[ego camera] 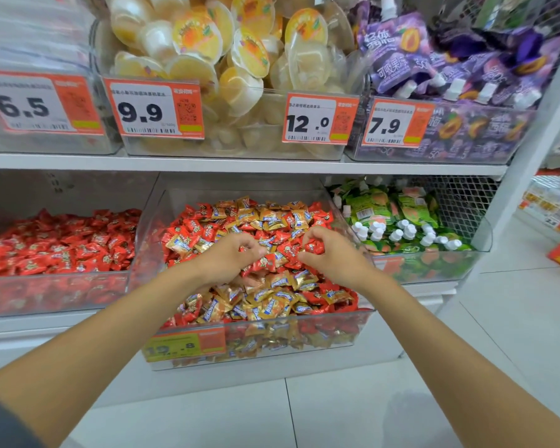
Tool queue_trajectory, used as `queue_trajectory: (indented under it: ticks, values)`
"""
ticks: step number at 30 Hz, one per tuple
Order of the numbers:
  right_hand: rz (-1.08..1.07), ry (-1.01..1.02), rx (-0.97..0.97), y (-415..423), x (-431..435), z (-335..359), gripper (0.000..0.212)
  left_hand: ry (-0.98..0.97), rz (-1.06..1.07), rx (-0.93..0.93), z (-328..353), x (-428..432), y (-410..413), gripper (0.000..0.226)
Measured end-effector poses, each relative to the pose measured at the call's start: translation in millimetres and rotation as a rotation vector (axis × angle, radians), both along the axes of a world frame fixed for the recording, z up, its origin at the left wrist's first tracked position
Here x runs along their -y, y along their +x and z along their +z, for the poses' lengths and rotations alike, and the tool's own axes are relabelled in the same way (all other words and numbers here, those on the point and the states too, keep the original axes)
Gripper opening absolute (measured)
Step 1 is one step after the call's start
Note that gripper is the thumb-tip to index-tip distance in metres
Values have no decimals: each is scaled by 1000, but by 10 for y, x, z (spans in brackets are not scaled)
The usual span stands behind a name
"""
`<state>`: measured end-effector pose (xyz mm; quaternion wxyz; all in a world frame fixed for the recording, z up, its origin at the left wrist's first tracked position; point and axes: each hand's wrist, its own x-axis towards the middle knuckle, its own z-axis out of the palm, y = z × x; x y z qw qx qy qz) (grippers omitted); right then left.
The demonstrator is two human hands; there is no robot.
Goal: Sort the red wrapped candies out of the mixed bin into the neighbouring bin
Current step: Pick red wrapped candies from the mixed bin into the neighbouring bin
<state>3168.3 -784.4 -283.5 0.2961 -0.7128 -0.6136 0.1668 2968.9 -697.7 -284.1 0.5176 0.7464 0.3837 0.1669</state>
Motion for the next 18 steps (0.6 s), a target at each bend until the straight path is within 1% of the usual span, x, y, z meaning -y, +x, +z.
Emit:
queue_trajectory:
  ticks: [3,5,6,7,10,14,16,17,18]
  values:
    - [36,-47,104,-52,-187,-140,24,-48,134,86,-10,-139,-122,20]
    - [41,-66,160,-55,-262,-188,30,-81,190,147,-31,-216,-187,12]
    - [37,-57,164,-43,-288,-201,31,-63,203,143,-31,-239,-207,12]
    - [28,-39,158,-26,-308,-206,30,-29,207,123,-39,-266,-217,16]
    - [-7,4,27,59,-342,-214,26,40,187,103,-52,-302,-194,24]
    - [-15,44,-205,43,-257,-92,17,31,200,86,-60,-350,-131,28]
    - [10,13,-273,39,-190,2,40,32,189,88,-57,-363,-92,24]
    - [22,6,-288,51,-157,36,44,41,174,91,-61,-365,-63,21]
    - [17,8,-294,68,-130,62,40,57,148,92,-68,-360,-26,16]
